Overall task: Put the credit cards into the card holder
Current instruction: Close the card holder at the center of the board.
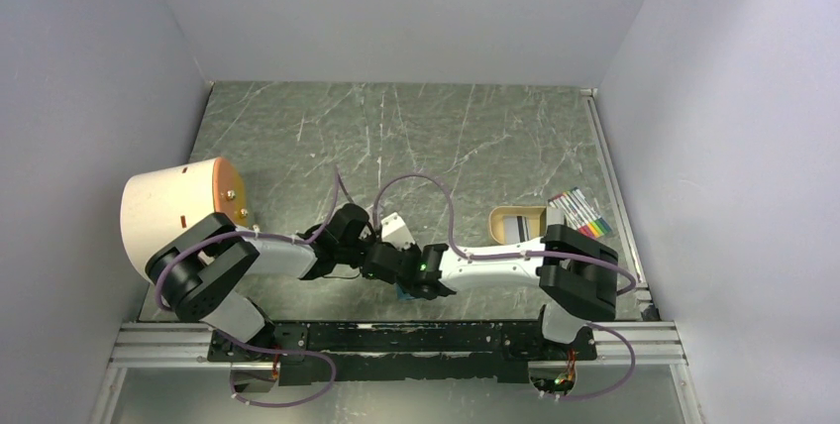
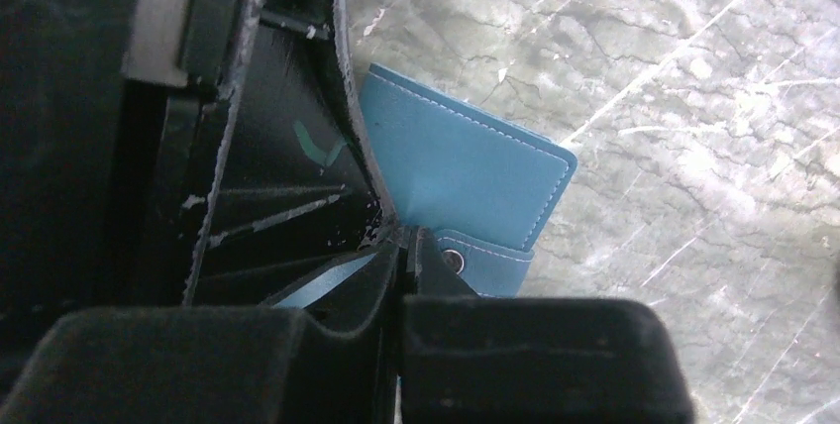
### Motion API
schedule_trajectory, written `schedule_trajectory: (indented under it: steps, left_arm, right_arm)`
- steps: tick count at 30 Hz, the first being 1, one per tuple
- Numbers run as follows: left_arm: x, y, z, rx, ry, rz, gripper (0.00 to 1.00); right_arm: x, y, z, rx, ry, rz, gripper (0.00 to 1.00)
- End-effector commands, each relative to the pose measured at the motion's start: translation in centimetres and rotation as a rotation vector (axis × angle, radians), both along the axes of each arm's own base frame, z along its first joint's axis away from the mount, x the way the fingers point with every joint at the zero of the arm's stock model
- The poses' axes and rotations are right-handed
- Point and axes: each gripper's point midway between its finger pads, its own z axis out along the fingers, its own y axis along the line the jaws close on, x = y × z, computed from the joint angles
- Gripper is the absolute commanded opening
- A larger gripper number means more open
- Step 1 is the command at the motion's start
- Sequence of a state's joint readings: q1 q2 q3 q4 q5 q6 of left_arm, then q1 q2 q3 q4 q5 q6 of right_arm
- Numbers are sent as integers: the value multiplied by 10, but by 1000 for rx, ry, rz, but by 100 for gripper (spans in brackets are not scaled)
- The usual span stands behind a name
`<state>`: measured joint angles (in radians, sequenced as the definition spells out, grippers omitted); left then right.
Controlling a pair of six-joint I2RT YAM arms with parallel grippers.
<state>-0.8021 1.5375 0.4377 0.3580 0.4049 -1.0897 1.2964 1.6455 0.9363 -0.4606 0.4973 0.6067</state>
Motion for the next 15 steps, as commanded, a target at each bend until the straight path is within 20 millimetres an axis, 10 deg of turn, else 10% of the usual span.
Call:
schedule_trajectory:
  steps: [1, 8, 15]
  left_arm:
    - [-14, 18, -29, 97, 61, 6, 15]
    - [-13, 18, -29, 100, 60, 8, 15]
    - [-5, 13, -16, 99, 16, -11, 15]
  right_arm:
    - [-56, 17, -52, 47, 274, 70, 0]
    - [-57, 3, -50, 75, 264, 6, 0]
    - [-27, 26, 9, 131, 119, 11, 23]
